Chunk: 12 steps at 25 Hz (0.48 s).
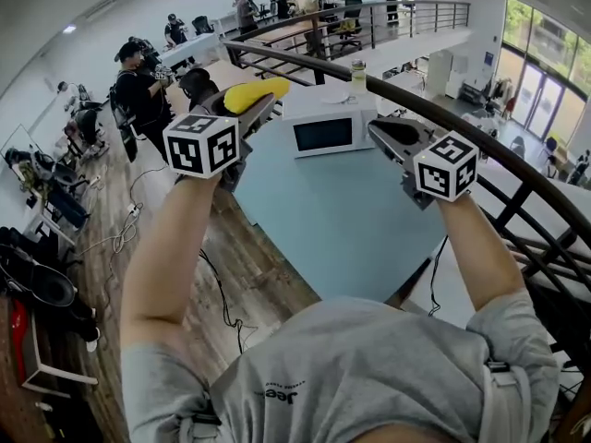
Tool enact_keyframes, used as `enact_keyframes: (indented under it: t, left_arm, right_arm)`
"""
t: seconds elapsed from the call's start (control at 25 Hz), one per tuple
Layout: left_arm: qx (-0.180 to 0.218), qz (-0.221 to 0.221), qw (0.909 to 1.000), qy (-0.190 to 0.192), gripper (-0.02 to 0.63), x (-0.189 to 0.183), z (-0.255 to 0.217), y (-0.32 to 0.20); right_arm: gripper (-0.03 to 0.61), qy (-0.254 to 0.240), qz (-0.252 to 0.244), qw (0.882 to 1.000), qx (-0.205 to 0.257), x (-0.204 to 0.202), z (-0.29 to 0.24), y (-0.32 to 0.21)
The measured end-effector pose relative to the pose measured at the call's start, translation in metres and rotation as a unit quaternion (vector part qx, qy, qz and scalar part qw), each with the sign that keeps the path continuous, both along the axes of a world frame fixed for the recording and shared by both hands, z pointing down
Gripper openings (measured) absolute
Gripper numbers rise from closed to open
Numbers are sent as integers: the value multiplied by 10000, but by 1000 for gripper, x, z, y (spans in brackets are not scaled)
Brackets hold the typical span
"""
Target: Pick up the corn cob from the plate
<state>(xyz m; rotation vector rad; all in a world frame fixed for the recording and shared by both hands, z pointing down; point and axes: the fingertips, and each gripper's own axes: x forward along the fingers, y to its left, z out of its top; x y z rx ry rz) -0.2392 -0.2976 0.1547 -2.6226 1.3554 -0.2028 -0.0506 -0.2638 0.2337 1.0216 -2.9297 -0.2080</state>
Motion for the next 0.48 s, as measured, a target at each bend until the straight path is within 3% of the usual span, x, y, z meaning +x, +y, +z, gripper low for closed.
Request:
enact_keyframes:
  t: [0.24,0.48]
  left_arm:
    - [-113,450,9989,109,262,-56,32,41]
    - [-278,867,9944,529,262,-65,79,72]
  right_arm:
    - [9,83,196,9995,-218,-50,24,25]
    - [9,247,287,9972,-646,-66,64,43]
